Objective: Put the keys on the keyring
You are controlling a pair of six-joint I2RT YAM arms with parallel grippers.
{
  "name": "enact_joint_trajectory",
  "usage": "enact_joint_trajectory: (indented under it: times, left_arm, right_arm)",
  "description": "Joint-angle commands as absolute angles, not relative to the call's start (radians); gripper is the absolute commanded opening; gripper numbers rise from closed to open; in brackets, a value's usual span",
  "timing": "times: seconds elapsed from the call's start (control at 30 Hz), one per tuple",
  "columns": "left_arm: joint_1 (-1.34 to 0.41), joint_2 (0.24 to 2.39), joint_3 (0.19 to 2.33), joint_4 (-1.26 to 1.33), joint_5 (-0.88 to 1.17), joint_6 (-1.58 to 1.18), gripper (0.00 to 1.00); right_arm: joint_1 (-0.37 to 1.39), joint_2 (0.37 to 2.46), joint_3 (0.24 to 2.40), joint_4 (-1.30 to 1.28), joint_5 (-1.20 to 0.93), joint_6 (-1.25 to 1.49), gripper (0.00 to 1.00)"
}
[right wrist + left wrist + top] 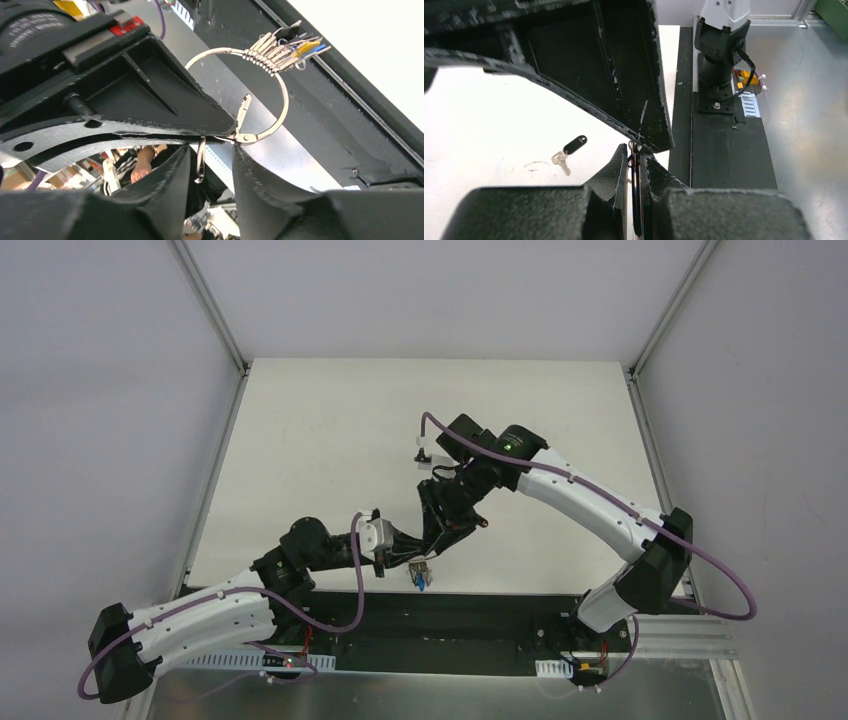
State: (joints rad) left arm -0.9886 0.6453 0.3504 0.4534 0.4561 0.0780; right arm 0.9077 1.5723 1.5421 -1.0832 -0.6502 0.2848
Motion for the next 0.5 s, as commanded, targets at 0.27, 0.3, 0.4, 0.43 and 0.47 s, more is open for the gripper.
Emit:
enact_joint_trajectory:
  times: [0.27,0.3,0.4,0.43,0.47]
  left_arm:
    - [-0.991,0.671,0.418,0.507,0.29,0.015,0.0]
    - [-0.992,0.668,0.42,0.504,0.265,0.012,0.0]
    - [-0.991,0.656,0.427,0.501,0.207,0.003,0.0]
    - [-0.991,0.651,0.431,0.498,0.193,0.004,0.0]
    - [-0.991,0.647,0.435,0.496,0.177,-0.005,0.0]
  right_arm:
    - [0.915,1.212,1.352,-0.698,-0.375,0.266,0.54]
    - [0.915,1.183,1.32,-0.66,-0.349,0.26,0.55]
    - [0.917,1.12,1.227,-0.561,-0.242,0.232,0.56]
    - [0.917,1.105,1.197,-0.531,-0.227,0.227,0.57]
    - [0.917,1.087,1.17,-0.498,-0.213,0.225,0.57]
